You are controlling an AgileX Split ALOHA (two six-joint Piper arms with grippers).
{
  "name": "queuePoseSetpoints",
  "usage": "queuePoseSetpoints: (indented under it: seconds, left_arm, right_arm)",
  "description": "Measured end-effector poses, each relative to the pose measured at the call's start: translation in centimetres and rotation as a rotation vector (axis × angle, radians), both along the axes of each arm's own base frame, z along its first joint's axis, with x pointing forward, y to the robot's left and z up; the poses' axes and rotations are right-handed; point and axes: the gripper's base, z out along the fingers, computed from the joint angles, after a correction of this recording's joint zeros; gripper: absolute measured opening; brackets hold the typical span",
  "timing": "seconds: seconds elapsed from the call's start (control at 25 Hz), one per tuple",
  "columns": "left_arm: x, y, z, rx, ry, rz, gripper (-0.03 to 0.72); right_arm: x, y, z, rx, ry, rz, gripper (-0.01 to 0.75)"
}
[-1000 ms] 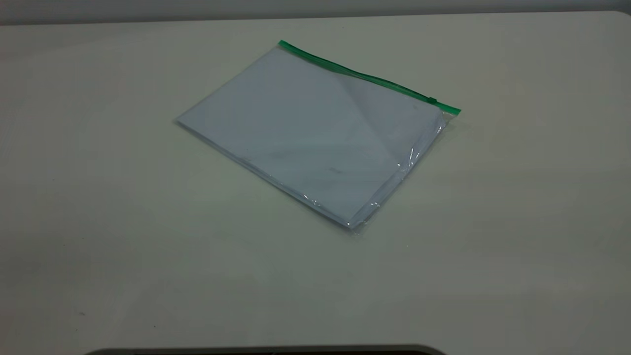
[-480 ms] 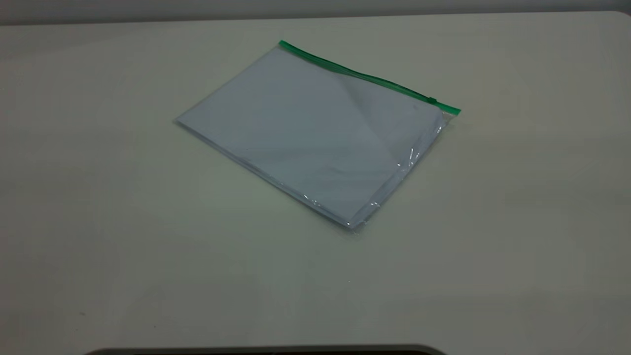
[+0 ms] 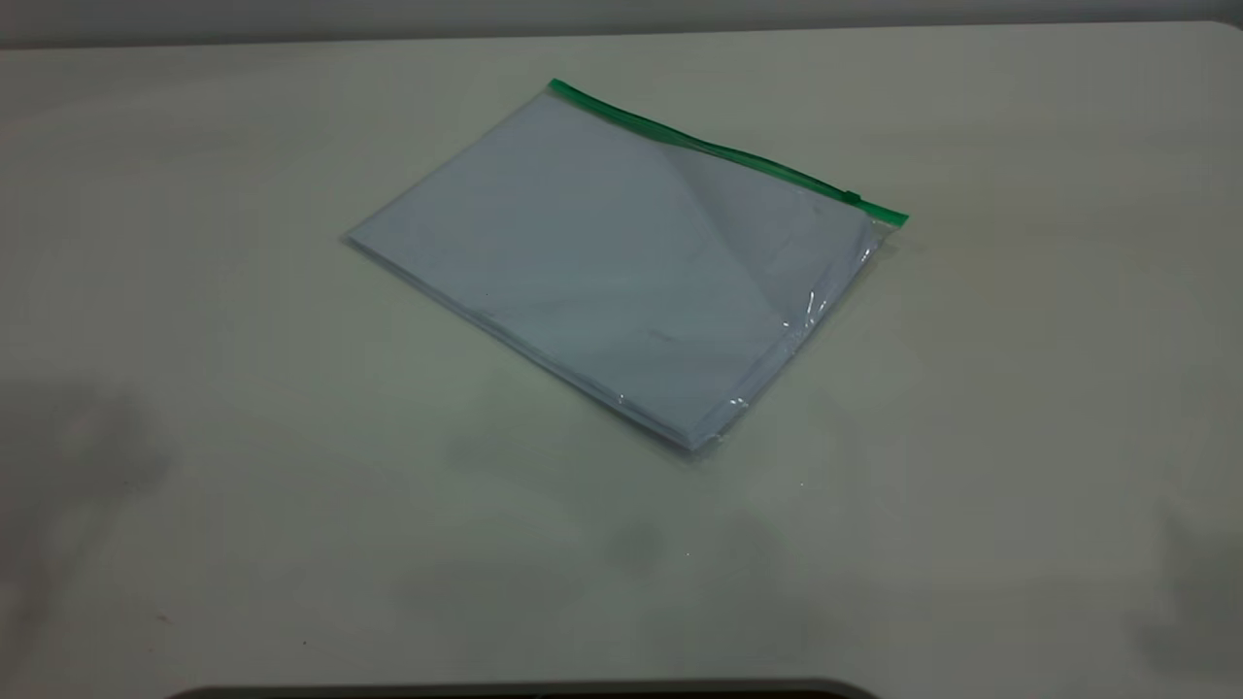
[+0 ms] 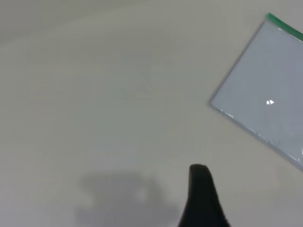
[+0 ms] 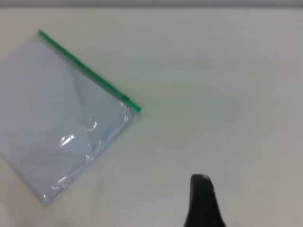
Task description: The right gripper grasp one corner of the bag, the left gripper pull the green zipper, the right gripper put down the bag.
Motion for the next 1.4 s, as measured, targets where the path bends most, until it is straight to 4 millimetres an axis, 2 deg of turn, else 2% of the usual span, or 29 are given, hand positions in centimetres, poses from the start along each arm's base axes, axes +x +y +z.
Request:
queuePoseSetpoints:
  seconds: [0.08, 0.24, 0.36, 0.44, 0.6, 0.88, 1.12, 1.24, 1.4]
  left_arm:
    - [3.6, 0.0, -1.4, 0.018, 0.05, -0.029, 0.581]
    - [9.7, -0.2, -3.9, 0.067, 0.108, -0.125, 0.581]
    - [12.6, -0.5, -5.8, 0.079, 0.159, -0.21, 0.581]
    - [13.8, -0.8, -6.9, 0.078, 0.175, -0.27, 0.581]
    - [14.8, -1.5, -9.0, 0.057, 0.186, -0.387, 0.581]
    - [15.4, -2.7, -10.1, 0.01, 0.148, -0.534, 0.581]
    - [15.7, -4.3, -11.6, 0.013, 0.164, -0.588, 0.581]
    - [15.8, -4.8, -12.0, 0.013, 0.171, -0.599, 0.581]
    - [15.8, -5.3, -11.9, -0.002, 0.16, -0.601, 0.581]
  right_arm:
    - [1.9, 0.1, -1.2, -0.01, 0.046, 0.002, 0.559]
    - [5.2, 0.3, -3.6, -0.038, 0.111, 0.019, 0.559]
    - [7.6, 0.5, -6.1, -0.043, 0.174, 0.038, 0.559]
    - [9.1, 0.8, -7.8, -0.028, 0.207, 0.048, 0.559]
    - [12.3, 1.4, -11.5, -0.001, 0.302, 0.088, 0.559]
    - [18.4, 3.0, -18.0, 0.052, 0.422, 0.235, 0.559]
    - [21.7, 4.8, -22.1, 0.166, 0.468, 0.421, 0.559]
    - [23.2, 4.6, -23.5, 0.228, 0.466, 0.454, 0.559]
    - [25.1, 2.7, -25.3, 0.331, 0.46, 0.44, 0.558]
